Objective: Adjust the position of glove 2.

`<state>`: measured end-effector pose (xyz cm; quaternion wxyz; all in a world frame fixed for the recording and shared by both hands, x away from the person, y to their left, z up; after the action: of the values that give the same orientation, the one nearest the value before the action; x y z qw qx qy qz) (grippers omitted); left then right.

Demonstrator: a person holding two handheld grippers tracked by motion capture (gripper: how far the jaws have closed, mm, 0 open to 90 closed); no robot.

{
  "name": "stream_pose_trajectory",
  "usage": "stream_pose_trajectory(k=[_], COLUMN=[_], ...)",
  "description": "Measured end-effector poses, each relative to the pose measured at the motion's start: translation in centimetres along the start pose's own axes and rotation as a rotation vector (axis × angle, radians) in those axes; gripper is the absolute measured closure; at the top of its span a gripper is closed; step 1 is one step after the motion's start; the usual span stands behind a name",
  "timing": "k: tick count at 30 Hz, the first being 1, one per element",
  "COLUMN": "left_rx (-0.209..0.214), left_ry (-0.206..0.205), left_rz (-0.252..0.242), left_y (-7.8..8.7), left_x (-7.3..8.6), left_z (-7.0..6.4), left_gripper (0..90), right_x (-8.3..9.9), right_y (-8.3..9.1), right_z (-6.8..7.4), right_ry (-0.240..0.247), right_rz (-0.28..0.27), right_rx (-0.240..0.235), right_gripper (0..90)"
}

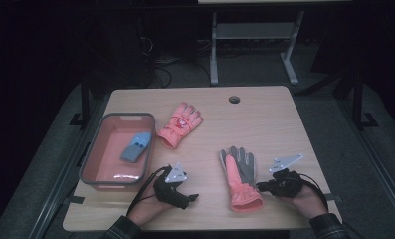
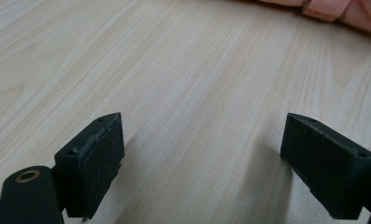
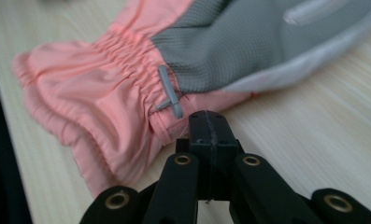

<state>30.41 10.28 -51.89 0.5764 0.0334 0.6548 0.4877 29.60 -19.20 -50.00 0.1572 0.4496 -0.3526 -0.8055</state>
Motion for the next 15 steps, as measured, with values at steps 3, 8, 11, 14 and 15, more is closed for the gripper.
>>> stream_pose_trajectory(k=[3, 8, 11, 14, 15], left_rx=[0.000, 0.000, 0.000, 0.000, 0.001], left_ry=[0.000, 0.000, 0.001, 0.002, 0.003], left_rz=[0.000, 0.001, 0.002, 0.002, 0.001], left_y=[0.0, 0.0, 0.0, 0.0, 0.0], left_x=[0.0, 0.0, 0.0, 0.0, 0.0], left_z=[0.0, 0.0, 0.0, 0.0, 0.0], left_gripper=[12.8, 12.8, 12.8, 12.8, 12.8], right_x=[-0.7, -1.5, -1.9, -2.4, -2.6], right_y=[-0.9, -2.1, -2.6, -3.1, -3.3], right_z=[0.8, 1.5, 1.8, 2.1, 2.3], right_ry=[0.034, 0.069, 0.073, 0.091, 0.091], right_rz=[0.010, 0.027, 0.031, 0.031, 0.031], right_rx=[-0.025, -0.044, -0.052, -0.060, -0.062], right_gripper=[90.0, 90.0, 90.0, 90.0, 90.0])
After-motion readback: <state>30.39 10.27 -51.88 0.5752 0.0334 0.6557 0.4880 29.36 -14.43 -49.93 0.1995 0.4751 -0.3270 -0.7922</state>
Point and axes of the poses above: each handheld gripper's, and its own axes: y roughly backward along the jaws, x roughly out of its underside, z roughly to its left, the point moved 6 cm from there along -y, roughly forward along the jaws, and after that the axes turned 12 degrees about -x, right-handed, at the moved point
